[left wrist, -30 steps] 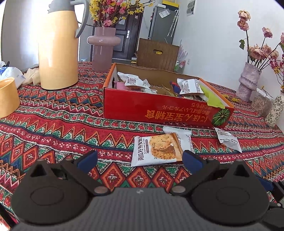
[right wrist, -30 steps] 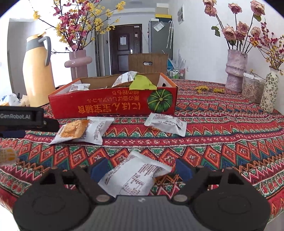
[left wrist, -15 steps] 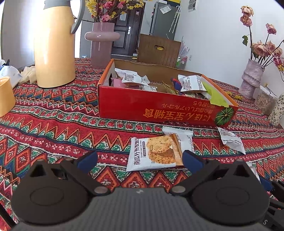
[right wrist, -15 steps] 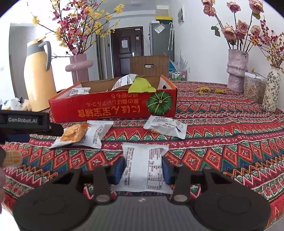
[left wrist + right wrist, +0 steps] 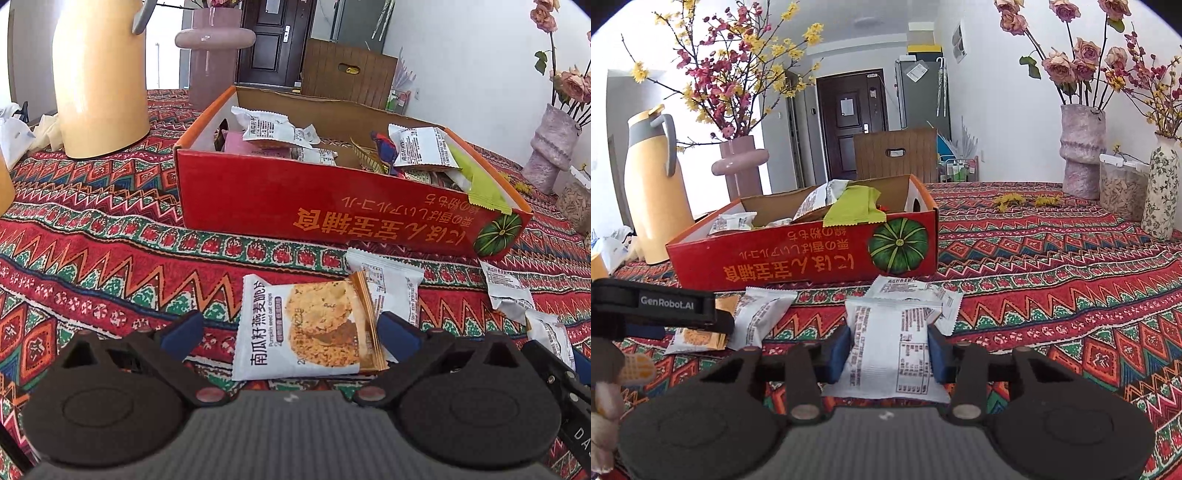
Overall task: Organize snacks
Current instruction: 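Grasp the brown oat cookie packet with the left tool while the right tool holds its wrapper, then carry the cookie packet and white wrapper with both tools over the box, then open both tools to drop the cookie packet and wrapper into the box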
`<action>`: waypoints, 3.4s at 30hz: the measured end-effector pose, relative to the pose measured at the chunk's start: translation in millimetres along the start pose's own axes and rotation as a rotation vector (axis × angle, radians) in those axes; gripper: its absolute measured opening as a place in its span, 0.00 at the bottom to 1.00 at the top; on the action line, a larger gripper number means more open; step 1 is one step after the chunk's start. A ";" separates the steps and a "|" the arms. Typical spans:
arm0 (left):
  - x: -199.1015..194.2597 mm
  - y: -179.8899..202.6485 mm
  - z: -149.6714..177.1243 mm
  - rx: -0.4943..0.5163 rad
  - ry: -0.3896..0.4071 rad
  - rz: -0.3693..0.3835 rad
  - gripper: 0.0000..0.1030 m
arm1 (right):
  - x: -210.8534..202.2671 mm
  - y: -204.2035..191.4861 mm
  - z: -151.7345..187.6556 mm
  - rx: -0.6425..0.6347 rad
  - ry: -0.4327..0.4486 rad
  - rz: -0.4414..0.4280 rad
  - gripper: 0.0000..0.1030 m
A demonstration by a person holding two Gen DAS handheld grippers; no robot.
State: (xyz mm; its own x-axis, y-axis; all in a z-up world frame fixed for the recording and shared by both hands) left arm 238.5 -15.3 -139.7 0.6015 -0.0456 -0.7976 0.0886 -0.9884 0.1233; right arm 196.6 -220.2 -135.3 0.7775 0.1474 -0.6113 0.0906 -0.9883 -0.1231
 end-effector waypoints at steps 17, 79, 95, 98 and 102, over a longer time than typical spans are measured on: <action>-18.5 -8.1 1.5 0.017 0.050 0.039 0.31 | -7.1 -13.0 4.8 -0.016 0.000 -0.010 0.42; -57.1 0.8 -155.5 0.087 0.370 0.052 0.11 | 64.5 -77.8 -172.1 -0.207 0.153 -0.062 0.42; -22.6 -29.5 -157.4 0.056 0.407 -0.067 0.89 | 97.2 -81.7 -174.9 -0.204 0.168 -0.072 0.94; -30.9 -30.1 -159.6 0.046 0.432 -0.097 1.00 | 89.4 -79.1 -177.8 -0.199 0.180 -0.070 1.00; -39.3 -28.2 -159.6 0.037 0.424 -0.107 1.00 | 72.8 -72.3 -180.9 -0.183 0.198 -0.059 1.00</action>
State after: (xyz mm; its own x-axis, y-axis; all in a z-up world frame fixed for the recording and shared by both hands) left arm 339.1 37.5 -17.5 0.8638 0.1130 -0.4910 0.1439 -0.9893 0.0256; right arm 359.2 -145.3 -29.6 0.8724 0.2118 -0.4406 0.2359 -0.9718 0.0001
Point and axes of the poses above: each gripper's, at about its wrist camera, not at the fingertips, and x roughly the way its jaws point, y to its right, z to its underside, the point moved 10 cm from there along x, roughly the way its jaws point, and after that the axes turned 9 degrees about -y, right-handed, at the moved point
